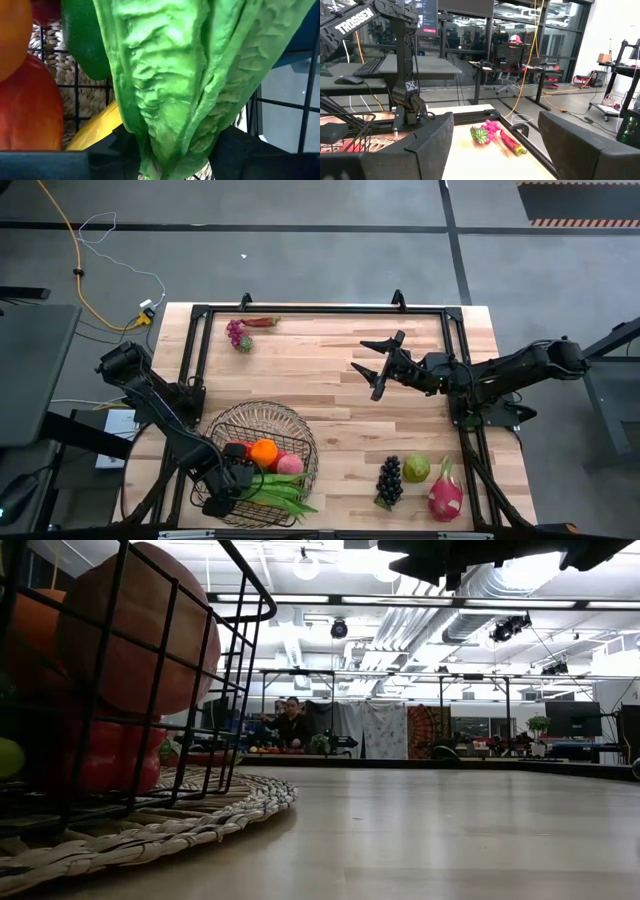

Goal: Build produce basket
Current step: Put the green leaf lettuce into the black wire basket

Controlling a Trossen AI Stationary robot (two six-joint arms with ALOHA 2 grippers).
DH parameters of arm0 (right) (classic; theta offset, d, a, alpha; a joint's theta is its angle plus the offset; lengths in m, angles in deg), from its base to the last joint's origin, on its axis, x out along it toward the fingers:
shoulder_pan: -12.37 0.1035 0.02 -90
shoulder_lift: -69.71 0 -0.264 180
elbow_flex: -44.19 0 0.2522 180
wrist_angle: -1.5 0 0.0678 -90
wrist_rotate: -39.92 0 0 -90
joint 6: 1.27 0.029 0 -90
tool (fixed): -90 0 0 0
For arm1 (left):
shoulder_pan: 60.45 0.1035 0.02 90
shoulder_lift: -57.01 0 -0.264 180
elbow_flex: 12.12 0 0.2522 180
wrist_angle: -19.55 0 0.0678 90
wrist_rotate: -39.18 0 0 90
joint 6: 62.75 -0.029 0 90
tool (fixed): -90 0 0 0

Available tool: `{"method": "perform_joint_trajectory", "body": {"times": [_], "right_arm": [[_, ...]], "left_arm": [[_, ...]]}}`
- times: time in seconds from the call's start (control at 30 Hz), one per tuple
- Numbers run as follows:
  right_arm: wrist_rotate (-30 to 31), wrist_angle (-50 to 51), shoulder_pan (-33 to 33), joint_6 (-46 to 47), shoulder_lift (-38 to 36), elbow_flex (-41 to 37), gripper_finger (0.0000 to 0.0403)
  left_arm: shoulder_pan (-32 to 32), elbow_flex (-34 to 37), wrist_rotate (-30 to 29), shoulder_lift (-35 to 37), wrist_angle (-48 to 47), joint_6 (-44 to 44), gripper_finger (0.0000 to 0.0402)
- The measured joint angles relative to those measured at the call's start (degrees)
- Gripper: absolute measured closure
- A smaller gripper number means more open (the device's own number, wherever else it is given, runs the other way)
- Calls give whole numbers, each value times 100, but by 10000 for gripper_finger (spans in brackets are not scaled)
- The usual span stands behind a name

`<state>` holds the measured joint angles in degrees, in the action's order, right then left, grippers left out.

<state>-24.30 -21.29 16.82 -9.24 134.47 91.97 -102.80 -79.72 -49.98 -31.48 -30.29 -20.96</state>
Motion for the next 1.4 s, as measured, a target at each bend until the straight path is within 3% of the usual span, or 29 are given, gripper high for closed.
{"method": "perform_joint_trajectory", "body": {"times": [0.23,0.73,0.87,1.13,1.4], "right_arm": [[0,0,0,0,0,0,119],[0,0,0,0,0,0,119],[0,1,0,0,0,2,119],[0,1,1,17,0,2,119],[-2,28,0,8,0,2,119]], "left_arm": [[0,0,0,0,2,392,204],[0,-4,-6,0,8,750,63],[12,-4,217,0,77,750,33],[346,-4,1132,0,173,755,21],[642,-4,1274,9,145,577,21]]}}
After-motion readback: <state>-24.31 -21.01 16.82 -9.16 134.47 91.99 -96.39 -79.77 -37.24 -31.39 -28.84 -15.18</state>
